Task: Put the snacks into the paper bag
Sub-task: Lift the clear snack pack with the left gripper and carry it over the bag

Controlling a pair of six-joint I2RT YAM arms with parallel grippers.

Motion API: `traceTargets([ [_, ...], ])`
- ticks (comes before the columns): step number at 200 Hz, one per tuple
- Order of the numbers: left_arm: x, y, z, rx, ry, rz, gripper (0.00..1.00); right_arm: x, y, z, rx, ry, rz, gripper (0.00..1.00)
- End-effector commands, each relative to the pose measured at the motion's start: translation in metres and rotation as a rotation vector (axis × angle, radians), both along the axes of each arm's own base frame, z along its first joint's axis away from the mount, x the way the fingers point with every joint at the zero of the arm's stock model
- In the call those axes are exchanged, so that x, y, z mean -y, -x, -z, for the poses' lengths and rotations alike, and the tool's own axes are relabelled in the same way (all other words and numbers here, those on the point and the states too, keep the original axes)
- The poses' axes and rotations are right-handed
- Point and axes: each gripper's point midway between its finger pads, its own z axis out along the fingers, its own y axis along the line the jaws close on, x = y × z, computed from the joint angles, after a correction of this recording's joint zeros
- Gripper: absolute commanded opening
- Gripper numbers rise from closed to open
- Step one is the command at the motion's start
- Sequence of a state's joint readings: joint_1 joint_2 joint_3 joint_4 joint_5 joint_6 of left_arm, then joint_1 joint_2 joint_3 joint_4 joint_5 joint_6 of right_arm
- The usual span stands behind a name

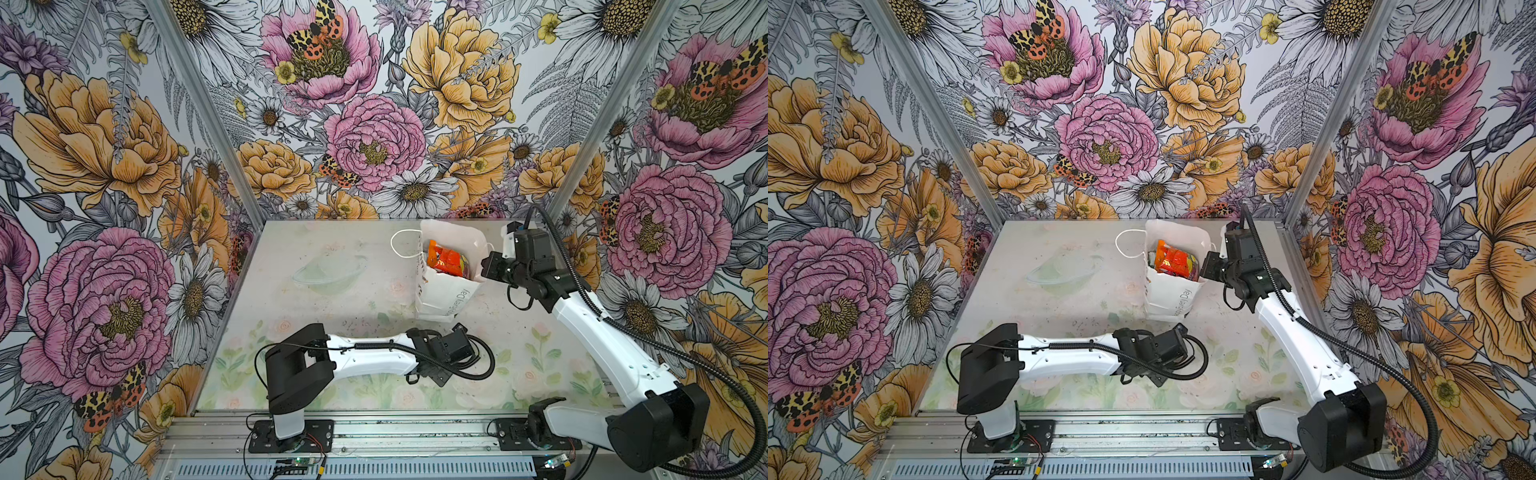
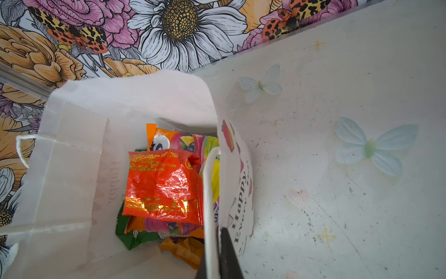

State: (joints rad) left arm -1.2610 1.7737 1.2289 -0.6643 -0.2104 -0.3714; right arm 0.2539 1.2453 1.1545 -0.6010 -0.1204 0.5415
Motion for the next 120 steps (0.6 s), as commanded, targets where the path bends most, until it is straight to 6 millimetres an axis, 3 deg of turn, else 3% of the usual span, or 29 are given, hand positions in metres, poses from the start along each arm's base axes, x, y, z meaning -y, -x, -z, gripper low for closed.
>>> traceTargets([
  [1, 0.004, -0.005, -0.040, 0.061, 0.104, -0.027, 0.00, 0.001, 0.007, 0.004, -0.020, 0.009, -0.002, 0.00],
  [75, -0.011, -0.028, -0.143, 0.192, 0.316, -0.070, 0.00, -0.002, 0.004, 0.000, -0.017, -0.002, -0.009, 0.00],
  [120, -0.023, -0.049, -0.219, 0.278, 0.471, -0.109, 0.00, -0.003, 0.002, -0.003, -0.009, -0.001, -0.010, 0.00],
])
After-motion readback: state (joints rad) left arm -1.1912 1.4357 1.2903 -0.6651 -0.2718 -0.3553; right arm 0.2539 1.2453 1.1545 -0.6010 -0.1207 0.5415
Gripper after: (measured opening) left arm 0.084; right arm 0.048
